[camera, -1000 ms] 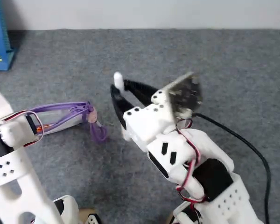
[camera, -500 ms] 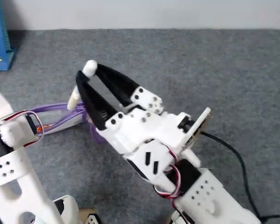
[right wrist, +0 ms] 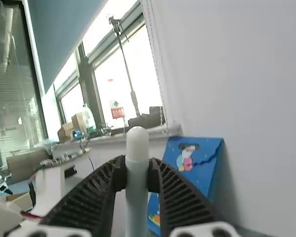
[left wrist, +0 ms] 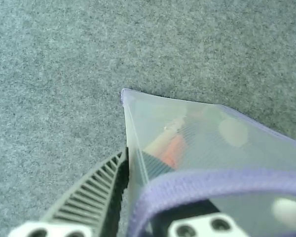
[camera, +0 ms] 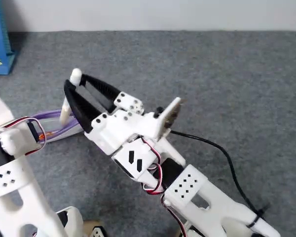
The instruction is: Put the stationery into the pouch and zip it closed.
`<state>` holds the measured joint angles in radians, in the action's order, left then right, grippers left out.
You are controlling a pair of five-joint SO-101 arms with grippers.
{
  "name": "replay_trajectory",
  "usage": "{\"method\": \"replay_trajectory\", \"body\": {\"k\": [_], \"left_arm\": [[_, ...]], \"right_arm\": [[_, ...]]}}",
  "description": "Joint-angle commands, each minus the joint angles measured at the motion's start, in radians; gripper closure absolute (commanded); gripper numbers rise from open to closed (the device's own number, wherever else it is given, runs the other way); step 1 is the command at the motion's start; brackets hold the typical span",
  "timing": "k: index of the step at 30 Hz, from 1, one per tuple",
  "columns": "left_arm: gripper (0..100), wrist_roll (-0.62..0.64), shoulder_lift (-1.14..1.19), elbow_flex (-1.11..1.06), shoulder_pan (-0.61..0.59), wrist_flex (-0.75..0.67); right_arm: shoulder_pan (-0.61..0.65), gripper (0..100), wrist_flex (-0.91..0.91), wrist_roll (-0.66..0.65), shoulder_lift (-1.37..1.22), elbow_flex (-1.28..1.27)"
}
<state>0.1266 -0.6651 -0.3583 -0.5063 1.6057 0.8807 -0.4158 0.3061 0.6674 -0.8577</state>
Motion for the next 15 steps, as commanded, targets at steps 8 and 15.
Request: {"method": "replay_trajectory", "body": {"k": [8, 15], "left_arm": [[99, -0.008, 0.011, -0.028, 0.003, -0.025], [99, -0.008, 0.011, -0.030, 0.003, -0.025]], "right_arm": [[0.008, 99.1, -0.027, 0.015, -0.002, -0.098], [0.054, 95.0, 0.050, -0.124, 0.008, -0.094]]}}
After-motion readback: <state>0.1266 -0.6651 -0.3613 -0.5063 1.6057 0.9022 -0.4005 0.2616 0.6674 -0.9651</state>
